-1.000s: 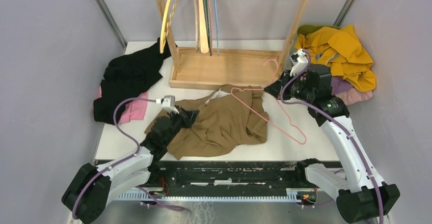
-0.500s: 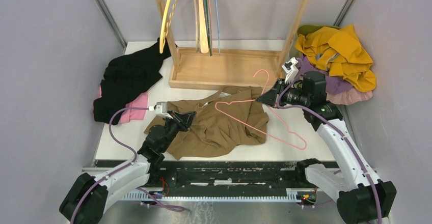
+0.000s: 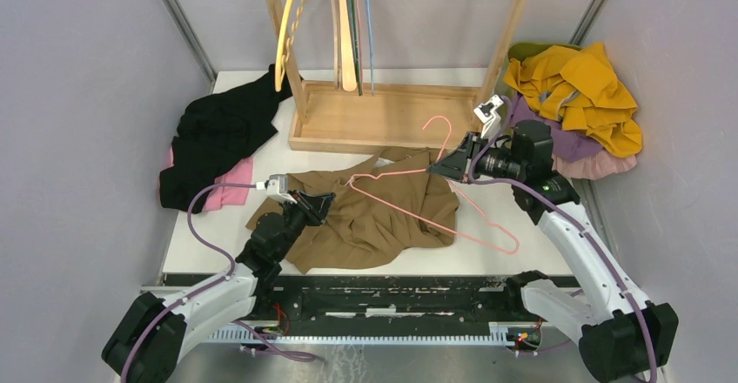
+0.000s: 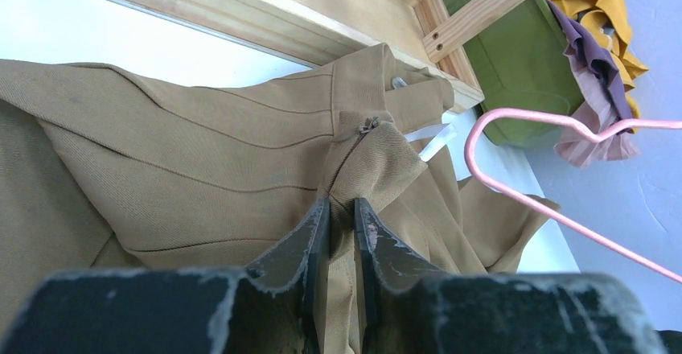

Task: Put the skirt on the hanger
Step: Hang the skirt on the hanger.

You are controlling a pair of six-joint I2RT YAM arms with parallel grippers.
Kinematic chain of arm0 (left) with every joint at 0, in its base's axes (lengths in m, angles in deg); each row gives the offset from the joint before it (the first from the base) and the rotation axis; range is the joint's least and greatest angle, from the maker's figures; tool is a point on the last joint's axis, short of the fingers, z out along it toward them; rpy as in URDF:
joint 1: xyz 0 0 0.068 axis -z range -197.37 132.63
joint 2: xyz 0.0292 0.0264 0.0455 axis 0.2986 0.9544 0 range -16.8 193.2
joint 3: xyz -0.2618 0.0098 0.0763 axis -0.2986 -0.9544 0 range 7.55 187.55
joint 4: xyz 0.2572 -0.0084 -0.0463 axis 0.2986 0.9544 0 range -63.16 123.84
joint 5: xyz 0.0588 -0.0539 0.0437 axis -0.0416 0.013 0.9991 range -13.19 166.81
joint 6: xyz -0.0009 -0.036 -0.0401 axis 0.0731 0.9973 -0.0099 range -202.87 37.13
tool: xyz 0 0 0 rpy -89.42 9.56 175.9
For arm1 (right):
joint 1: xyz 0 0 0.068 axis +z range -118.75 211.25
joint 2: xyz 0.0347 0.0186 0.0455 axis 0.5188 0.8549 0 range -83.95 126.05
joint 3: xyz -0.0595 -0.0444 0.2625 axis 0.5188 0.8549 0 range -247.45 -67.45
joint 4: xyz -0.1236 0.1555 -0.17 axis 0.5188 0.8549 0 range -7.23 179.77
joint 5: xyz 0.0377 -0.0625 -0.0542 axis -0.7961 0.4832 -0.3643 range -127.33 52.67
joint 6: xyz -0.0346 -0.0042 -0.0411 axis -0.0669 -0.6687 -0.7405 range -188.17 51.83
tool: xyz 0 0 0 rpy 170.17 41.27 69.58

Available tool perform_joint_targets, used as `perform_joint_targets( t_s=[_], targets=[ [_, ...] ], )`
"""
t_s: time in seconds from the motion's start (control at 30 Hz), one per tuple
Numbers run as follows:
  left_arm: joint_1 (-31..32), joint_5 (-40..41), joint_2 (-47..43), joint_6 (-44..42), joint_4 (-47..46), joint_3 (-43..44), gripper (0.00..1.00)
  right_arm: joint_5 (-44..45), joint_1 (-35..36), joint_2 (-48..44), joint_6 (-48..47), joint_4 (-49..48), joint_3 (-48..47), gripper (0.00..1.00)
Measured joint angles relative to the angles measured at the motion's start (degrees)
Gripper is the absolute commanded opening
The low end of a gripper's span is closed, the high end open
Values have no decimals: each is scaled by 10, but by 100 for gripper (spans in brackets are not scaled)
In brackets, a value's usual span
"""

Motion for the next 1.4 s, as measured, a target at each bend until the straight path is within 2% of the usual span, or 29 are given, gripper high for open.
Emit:
perform_joint_targets(
  t_s=[0.33,0.67,1.0,1.4],
  targets=[
    [0,0,-5,0,5,0,23,12,33,10,2,-9,10,1],
    [0,0,-5,-1,5,0,23,42,34,14,-13,0,13,1],
    [0,-1,-5,-1,5,0,23,55,34,55,-4,-38,14,1],
    [0,-3,0,-2,5,0,24,61,34,57,-16,-43,8,1]
  ],
)
